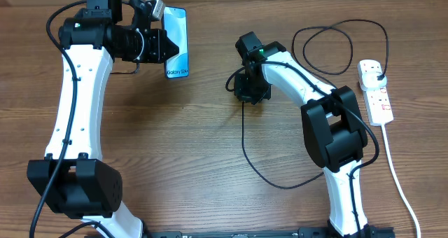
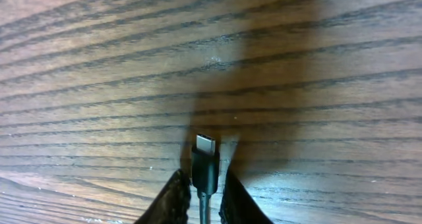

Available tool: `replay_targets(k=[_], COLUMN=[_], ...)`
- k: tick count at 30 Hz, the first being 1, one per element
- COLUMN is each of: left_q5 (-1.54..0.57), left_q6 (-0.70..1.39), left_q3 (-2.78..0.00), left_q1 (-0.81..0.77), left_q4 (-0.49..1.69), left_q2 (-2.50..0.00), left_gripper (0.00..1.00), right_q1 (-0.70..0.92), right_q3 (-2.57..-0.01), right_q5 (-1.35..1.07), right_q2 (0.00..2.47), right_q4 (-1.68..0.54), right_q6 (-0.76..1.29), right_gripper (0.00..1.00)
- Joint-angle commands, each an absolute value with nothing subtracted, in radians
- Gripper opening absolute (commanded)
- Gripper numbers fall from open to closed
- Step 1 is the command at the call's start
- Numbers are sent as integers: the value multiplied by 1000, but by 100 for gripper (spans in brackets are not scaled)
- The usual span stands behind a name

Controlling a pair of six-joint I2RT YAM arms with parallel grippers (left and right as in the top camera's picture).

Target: Plug charger to phone and switch on socket

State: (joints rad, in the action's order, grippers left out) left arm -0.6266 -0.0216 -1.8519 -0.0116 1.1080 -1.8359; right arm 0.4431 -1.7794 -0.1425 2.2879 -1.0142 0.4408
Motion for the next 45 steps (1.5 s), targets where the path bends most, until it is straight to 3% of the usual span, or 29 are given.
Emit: replay_targets(k=[1,8,22,28,35,45], left_q5=[-643,-643,-657,-761,-1044,-1222], left_q6=[-16,-16,-15,11,120,203], left_q3=[-1852,-1852,-1852,-1855,-1855,-1855], left_q1=[-14,-14,-14,-6,15,39], left_q4=[1104,1104,1099,976,737,623], left_q2=[-1828,-1828,-1828,-1827,-1827,-1827], left_gripper=[4,4,4,4,4,4], right_q1=[444,444,432,432,432,432], right_q3=[-1786,-1786,-1877,-1935,-1935,-1935], right_q5=[-110,-114,-205,-404,-641,-814], right_q2=[2314,2314,2305,2247,2136,1970], right_q4=[-1010,-1007,-1097,-1193,-1245,-1224], right_q6=[438,437,384,209,52,2], right_gripper=[13,4,4,4,4,4])
